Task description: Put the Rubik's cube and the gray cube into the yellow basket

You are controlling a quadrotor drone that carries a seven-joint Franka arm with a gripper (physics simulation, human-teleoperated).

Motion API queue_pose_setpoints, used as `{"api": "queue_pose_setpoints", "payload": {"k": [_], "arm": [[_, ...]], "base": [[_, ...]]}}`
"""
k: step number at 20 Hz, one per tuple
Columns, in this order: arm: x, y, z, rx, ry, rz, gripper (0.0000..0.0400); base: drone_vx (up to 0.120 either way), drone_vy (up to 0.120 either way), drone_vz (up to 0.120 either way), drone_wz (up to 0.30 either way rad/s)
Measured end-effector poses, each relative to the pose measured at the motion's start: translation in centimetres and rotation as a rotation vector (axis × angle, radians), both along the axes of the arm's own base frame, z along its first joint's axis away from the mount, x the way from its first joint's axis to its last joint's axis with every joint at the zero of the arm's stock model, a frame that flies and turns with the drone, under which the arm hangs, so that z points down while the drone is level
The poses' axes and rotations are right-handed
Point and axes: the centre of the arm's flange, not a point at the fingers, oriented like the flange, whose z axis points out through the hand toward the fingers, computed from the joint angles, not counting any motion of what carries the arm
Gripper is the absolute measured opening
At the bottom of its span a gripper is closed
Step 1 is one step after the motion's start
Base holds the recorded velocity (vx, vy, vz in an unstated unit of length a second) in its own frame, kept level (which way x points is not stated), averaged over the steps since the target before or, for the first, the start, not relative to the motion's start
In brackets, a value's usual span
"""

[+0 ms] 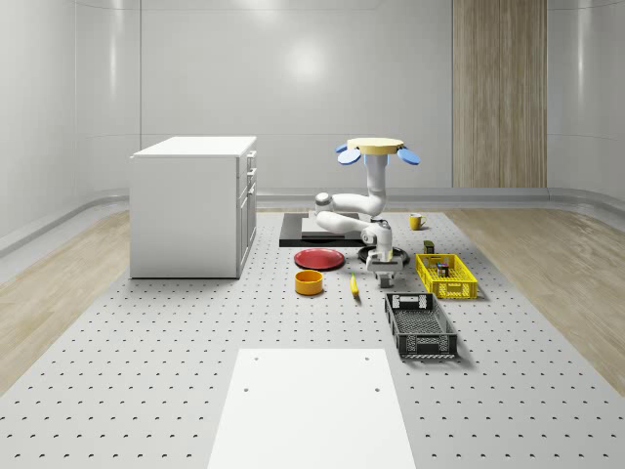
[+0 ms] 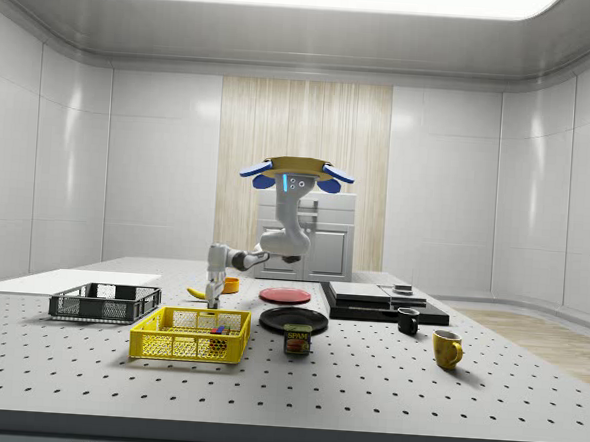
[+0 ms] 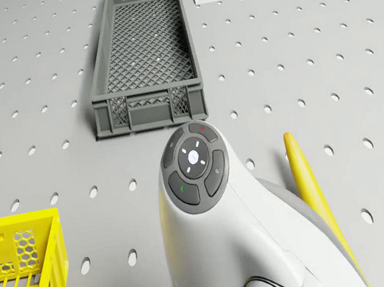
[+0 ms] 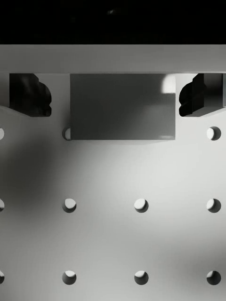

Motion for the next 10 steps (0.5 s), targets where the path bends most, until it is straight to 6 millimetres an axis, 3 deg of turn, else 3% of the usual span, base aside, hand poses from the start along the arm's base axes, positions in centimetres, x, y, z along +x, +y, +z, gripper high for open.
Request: {"api": "queue_pose_setpoints", "payload": {"k": [10], "arm": [[0.82, 0.30, 0.32, 0.000, 0.000, 0.000, 0.0400]], "base": [[0.000, 0.000, 0.000, 0.000]]}}
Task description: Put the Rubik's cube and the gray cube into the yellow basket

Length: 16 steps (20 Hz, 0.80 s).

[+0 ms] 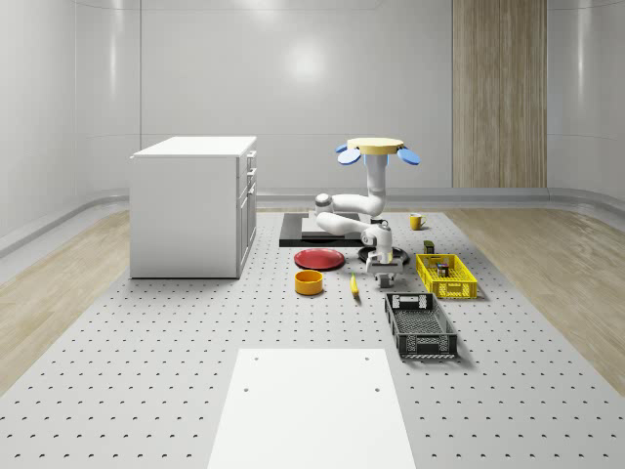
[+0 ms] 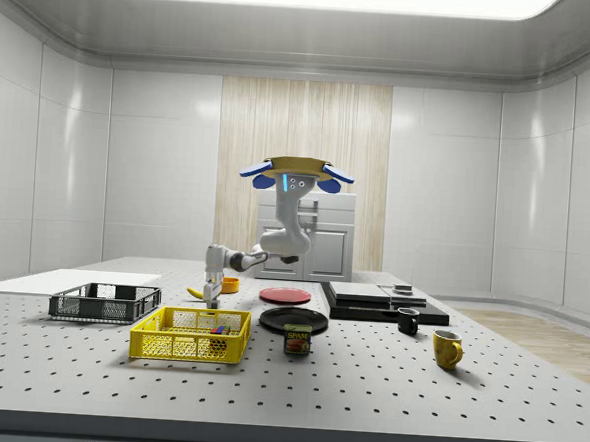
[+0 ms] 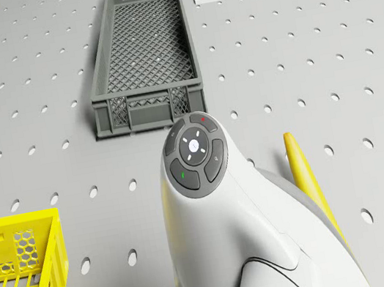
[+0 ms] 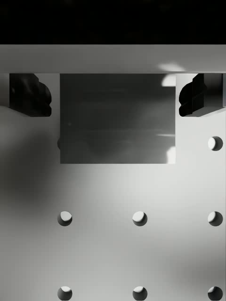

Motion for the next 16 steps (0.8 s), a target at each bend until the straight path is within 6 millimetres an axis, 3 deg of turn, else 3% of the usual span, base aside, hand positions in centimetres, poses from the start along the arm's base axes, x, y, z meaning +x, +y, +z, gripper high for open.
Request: {"api": "queue_pose_setpoints", "payload": {"k": [6, 16], "arm": [[0.07, 0.07, 0.03, 0.000, 0.000, 0.000, 0.0290], [0.09, 0.10, -0.28, 0.000, 0.000, 0.000, 0.0253]], "base": [[0.000, 0.000, 0.000, 0.000], [0.000, 0.000, 0.000, 0.000]]}}
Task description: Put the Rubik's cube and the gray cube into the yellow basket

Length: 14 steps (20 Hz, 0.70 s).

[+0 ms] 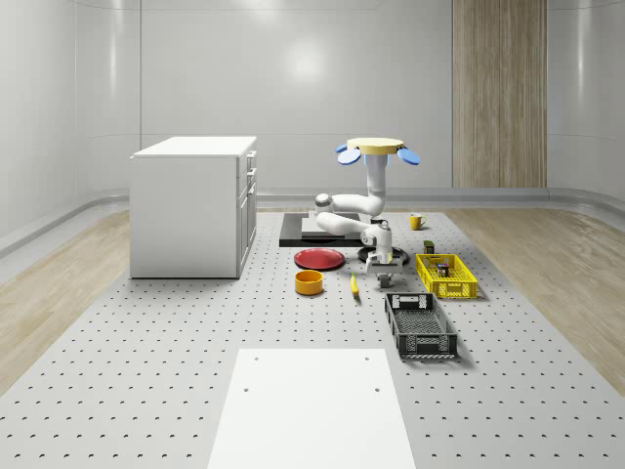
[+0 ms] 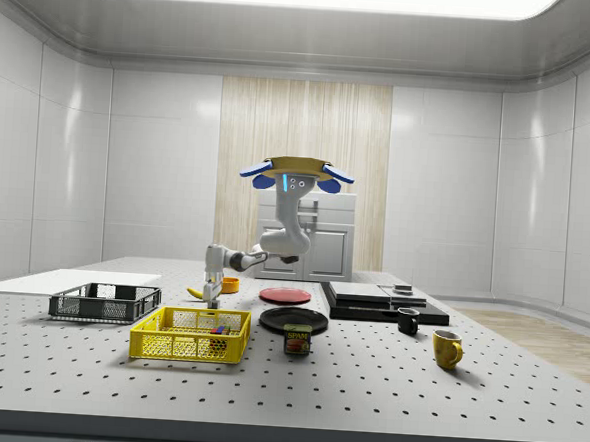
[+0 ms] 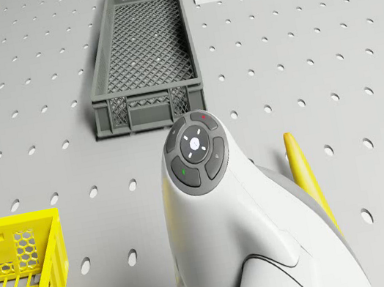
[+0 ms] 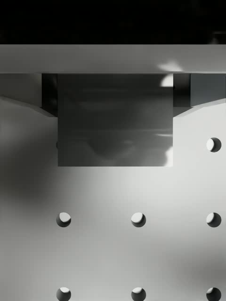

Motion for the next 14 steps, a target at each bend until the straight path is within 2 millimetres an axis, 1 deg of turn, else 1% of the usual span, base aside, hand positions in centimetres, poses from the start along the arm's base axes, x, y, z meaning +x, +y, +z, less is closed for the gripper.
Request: {"api": "queue_pose_setpoints", "payload": {"k": [2, 9, 14], "arm": [[0.0, 0.0, -0.6, 0.000, 0.000, 0.000, 0.0252], [0.0, 0.0, -3.3, 0.000, 0.000, 0.000, 0.0250], [0.0, 0.0, -4.3, 0.000, 0.000, 0.000, 0.0250]], "base": [[0.000, 0.000, 0.000, 0.000], [0.000, 0.000, 0.120, 0.000], [0.112, 0.000, 0.120, 0.000]]}}
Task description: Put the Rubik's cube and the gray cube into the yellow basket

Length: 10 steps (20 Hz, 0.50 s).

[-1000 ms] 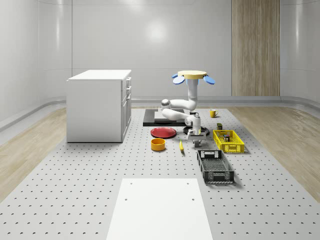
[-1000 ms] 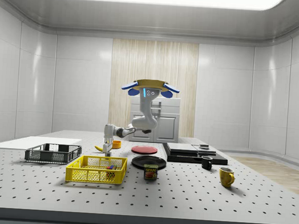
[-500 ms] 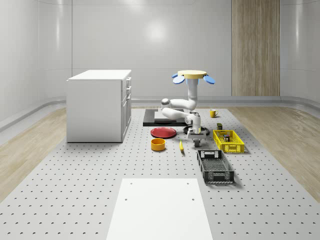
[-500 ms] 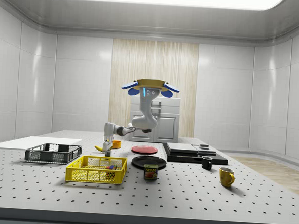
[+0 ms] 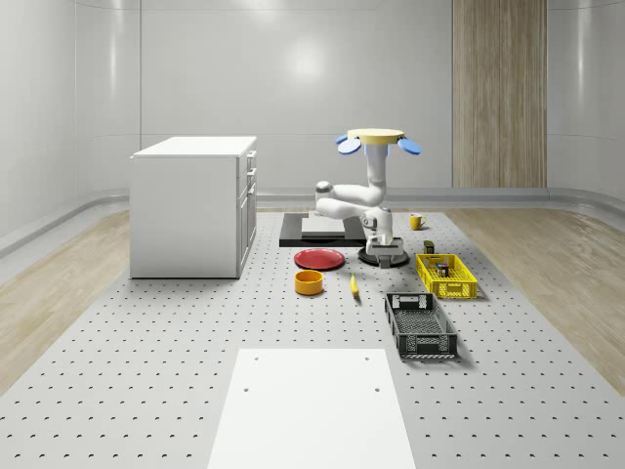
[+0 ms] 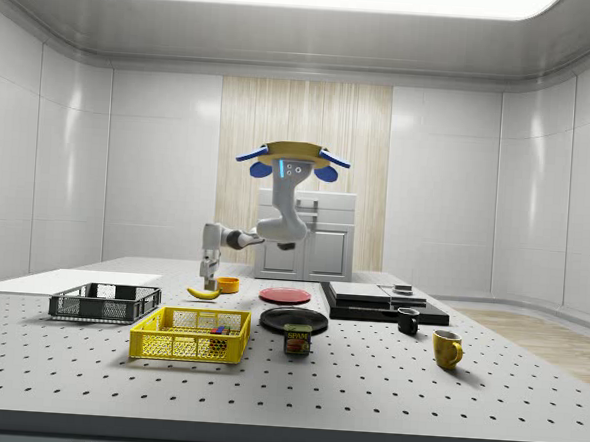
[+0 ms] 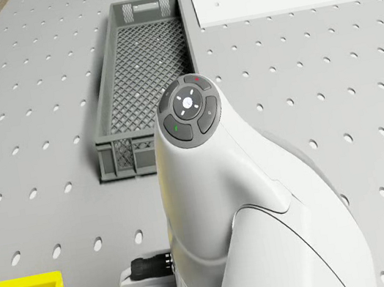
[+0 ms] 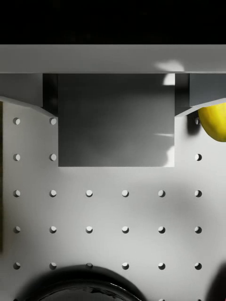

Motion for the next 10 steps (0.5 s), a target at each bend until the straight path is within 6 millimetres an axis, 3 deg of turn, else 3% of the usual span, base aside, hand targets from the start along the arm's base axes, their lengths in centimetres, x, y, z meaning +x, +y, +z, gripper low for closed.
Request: {"api": "queue_pose_setpoints", "payload": {"k": [2, 6, 10], "arm": [[0.00, 0.00, -0.20, 0.000, 0.000, 0.000, 0.0250], [0.00, 0.00, -0.41, 0.000, 0.000, 0.000, 0.0250], [0.00, 0.00, -0.50, 0.000, 0.000, 0.000, 0.0250]], "base": [[0.100, 0.020, 0.040, 0.000], [0.000, 0.120, 0.000, 0.000], [0.000, 0.120, 0.110, 0.000]]}}
